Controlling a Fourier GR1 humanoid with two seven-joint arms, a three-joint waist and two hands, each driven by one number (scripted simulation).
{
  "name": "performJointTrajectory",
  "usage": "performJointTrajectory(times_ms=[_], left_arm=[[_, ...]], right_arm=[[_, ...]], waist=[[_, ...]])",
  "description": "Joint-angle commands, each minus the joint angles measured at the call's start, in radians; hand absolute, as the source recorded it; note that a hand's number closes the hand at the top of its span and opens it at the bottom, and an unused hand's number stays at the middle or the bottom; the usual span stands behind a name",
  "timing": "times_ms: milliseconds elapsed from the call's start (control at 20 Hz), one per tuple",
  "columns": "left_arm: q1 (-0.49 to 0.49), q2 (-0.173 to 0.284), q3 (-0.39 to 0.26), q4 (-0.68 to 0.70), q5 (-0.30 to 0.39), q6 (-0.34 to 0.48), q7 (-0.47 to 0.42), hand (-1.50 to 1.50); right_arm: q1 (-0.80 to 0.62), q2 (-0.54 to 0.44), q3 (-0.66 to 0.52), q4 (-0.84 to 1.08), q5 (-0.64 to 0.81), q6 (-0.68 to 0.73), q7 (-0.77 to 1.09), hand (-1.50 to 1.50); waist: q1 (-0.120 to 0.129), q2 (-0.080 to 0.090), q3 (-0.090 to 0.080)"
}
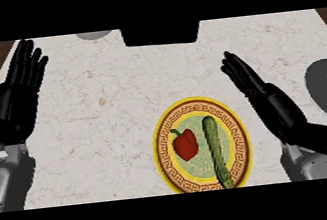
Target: Pick the bell pepper from the plate and place it in the pan
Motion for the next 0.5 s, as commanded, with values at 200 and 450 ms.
performJointTrajectory(times_ms=[200, 450], left_arm=[[0.044, -0.032, 0.012, 0.076, 0.006, 0.033, 0.068, 0.0], [0.129, -0.058, 0.003, 0.093, 0.029, 0.023, 0.097, 0.0]], right_arm=[[-0.279, 0.09, 0.03, 0.134, -0.218, 0.243, -0.021, 1.5], [-0.163, -0.11, 0.001, 0.143, 0.118, 0.195, -0.283, 1.5]], waist=[[0.007, 0.021, 0.019], [-0.041, 0.007, 0.019]])
